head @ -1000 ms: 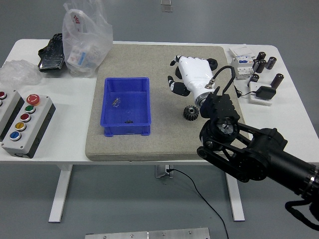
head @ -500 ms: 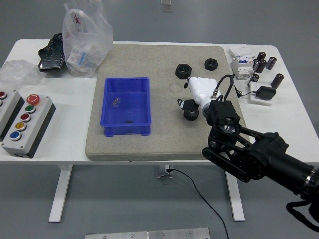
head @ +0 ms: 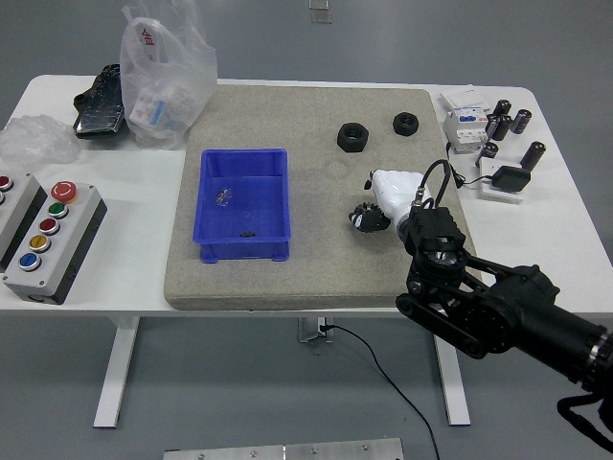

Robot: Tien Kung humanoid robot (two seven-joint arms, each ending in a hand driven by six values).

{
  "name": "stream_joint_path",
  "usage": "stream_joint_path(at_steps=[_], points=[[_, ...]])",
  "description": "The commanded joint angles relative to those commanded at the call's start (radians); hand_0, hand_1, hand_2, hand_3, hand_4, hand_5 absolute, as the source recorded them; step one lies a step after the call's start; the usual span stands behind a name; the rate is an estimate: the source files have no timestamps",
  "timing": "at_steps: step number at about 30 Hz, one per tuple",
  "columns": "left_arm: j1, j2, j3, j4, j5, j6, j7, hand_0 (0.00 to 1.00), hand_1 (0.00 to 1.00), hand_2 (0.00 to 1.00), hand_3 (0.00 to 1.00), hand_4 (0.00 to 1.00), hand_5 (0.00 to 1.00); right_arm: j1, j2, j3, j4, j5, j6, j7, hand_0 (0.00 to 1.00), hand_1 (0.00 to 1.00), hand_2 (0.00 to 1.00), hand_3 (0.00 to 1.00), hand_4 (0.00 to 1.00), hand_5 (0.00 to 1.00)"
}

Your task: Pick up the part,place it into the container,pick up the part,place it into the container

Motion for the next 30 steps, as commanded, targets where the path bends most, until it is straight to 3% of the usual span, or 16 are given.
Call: stream_joint_path(at_steps=[30], points=[[-0.001,0.000,0.000,0.000,0.001,-0.001,-0.001,0.743,0.645,0.606,0.714,0.738,0.532,-0.004,0.012,-0.060,-0.038,0.105,-0.069,0.000,0.312,0.607,0.729,0.749,0.818,0.512]])
